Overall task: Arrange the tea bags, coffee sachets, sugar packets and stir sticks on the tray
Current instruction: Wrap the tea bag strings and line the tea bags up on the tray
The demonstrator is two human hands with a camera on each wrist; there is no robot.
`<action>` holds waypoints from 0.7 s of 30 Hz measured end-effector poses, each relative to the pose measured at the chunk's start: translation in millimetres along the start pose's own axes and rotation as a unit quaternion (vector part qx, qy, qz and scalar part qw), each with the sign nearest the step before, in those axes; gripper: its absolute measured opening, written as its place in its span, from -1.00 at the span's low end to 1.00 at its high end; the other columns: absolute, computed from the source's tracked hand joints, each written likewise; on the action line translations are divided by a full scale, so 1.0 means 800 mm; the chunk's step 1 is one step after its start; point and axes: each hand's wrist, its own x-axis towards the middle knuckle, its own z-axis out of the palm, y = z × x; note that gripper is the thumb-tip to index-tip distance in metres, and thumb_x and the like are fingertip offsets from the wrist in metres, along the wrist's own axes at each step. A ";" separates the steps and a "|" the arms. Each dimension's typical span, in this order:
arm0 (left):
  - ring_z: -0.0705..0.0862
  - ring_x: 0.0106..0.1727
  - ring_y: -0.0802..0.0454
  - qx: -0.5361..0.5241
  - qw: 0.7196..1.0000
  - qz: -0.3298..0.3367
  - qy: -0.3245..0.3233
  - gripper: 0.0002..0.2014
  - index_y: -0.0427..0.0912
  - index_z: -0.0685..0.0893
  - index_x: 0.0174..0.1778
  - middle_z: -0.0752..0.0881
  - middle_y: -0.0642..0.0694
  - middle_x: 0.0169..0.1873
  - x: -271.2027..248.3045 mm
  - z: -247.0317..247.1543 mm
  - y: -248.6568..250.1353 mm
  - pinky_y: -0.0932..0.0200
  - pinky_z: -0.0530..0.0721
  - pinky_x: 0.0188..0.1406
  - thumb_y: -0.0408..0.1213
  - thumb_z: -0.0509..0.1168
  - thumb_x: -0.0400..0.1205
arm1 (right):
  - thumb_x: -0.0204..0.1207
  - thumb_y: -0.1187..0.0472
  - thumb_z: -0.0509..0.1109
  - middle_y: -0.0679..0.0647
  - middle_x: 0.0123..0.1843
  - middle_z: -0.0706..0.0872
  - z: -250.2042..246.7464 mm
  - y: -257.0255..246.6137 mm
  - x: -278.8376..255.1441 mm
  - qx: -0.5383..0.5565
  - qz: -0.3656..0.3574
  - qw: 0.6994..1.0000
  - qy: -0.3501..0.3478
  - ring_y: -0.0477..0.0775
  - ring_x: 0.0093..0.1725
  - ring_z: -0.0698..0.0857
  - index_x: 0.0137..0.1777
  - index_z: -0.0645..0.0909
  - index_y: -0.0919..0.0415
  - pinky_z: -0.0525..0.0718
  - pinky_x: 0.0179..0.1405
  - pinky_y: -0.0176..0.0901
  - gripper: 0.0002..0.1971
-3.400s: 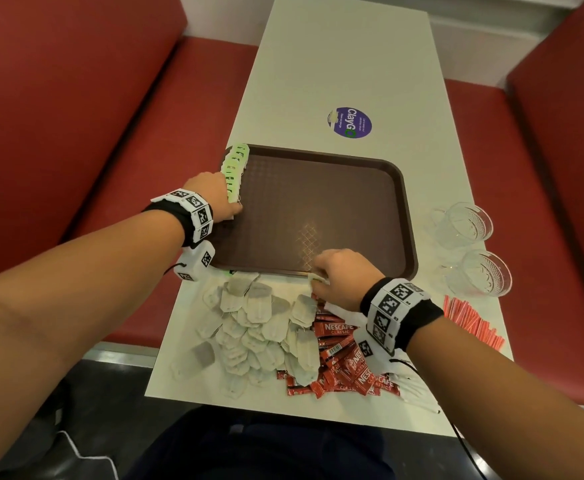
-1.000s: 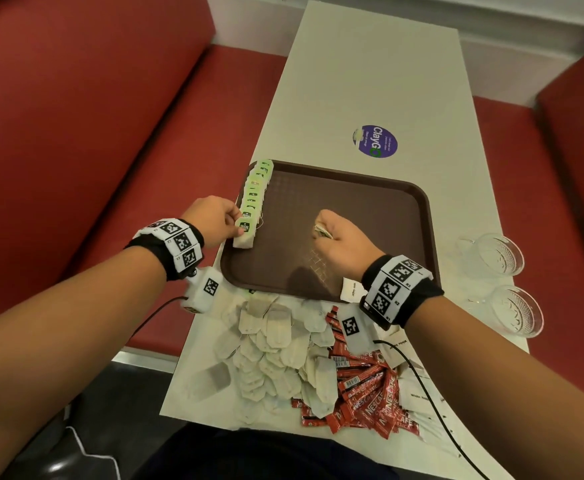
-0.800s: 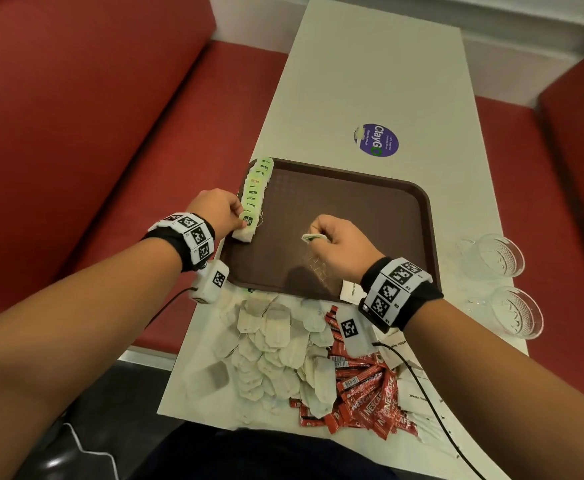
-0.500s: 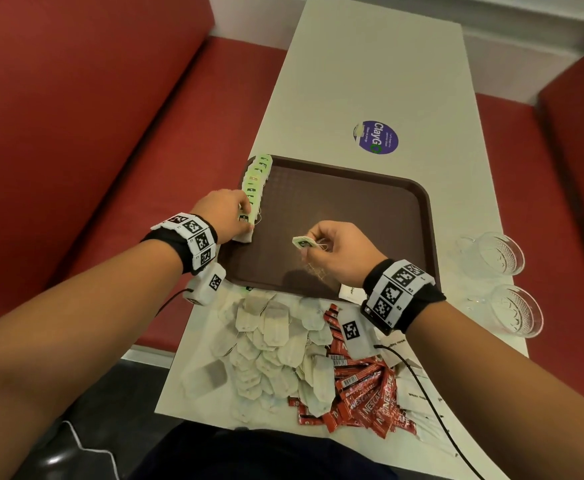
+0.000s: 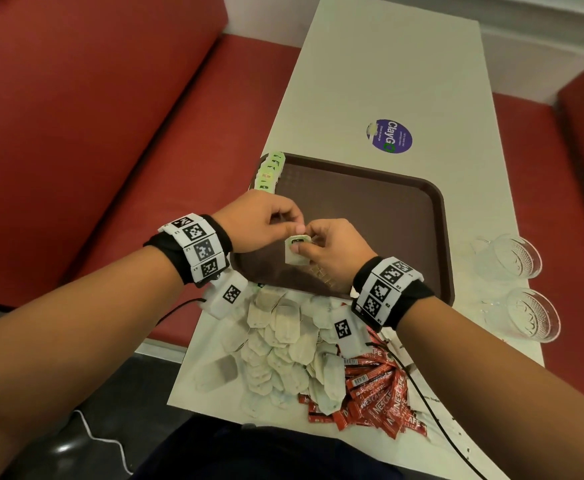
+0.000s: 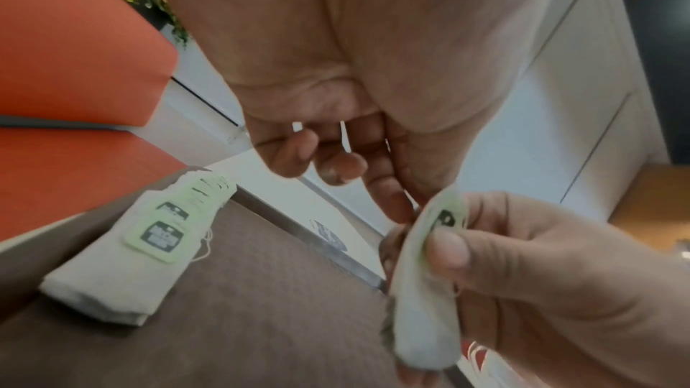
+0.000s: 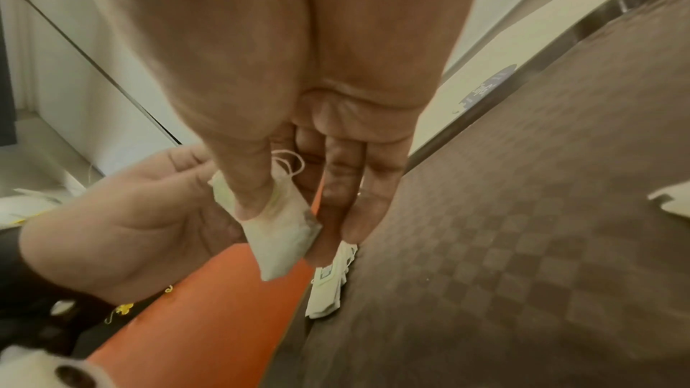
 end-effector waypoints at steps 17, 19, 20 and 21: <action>0.74 0.00 0.03 0.124 0.975 -0.181 -0.040 -0.91 0.05 0.73 0.06 0.79 0.05 -0.08 -0.004 -0.023 -0.077 0.04 0.69 0.11 -0.20 0.38 0.68 | 0.46 0.00 0.58 -0.18 -0.11 0.71 -0.018 0.028 -0.051 -0.309 0.018 0.913 -0.265 -0.05 -0.04 0.71 0.37 0.65 -0.04 0.71 0.11 -0.10 -0.54; 0.74 -0.01 0.00 0.141 0.967 -0.202 -0.072 -0.91 0.02 0.75 0.06 0.80 0.02 -0.10 0.000 -0.016 -0.084 0.03 0.70 0.10 -0.22 0.38 0.68 | 0.44 0.01 0.58 -0.22 -0.21 0.61 -0.015 0.032 -0.057 -0.342 0.019 0.898 -0.276 -0.04 -0.09 0.65 0.45 0.60 -0.08 0.69 0.02 -0.11 -0.45; 0.74 -0.02 -0.01 0.145 0.966 -0.204 -0.066 -0.91 -0.01 0.75 0.05 0.79 0.01 -0.11 0.003 -0.013 -0.086 0.06 0.69 0.08 -0.23 0.39 0.67 | 0.43 0.03 0.59 -0.23 -0.28 0.57 -0.014 0.034 -0.059 -0.347 0.020 0.896 -0.277 -0.05 -0.13 0.63 0.49 0.58 -0.08 0.65 -0.05 -0.13 -0.41; 0.73 -0.04 -0.01 0.154 0.965 -0.206 -0.051 -0.91 -0.02 0.76 0.04 0.78 0.01 -0.12 0.006 -0.009 -0.086 0.10 0.67 0.04 -0.23 0.39 0.67 | 0.43 0.04 0.59 -0.24 -0.32 0.53 -0.013 0.036 -0.060 -0.350 0.020 0.895 -0.277 -0.06 -0.16 0.60 0.51 0.56 -0.07 0.59 -0.10 -0.17 -0.38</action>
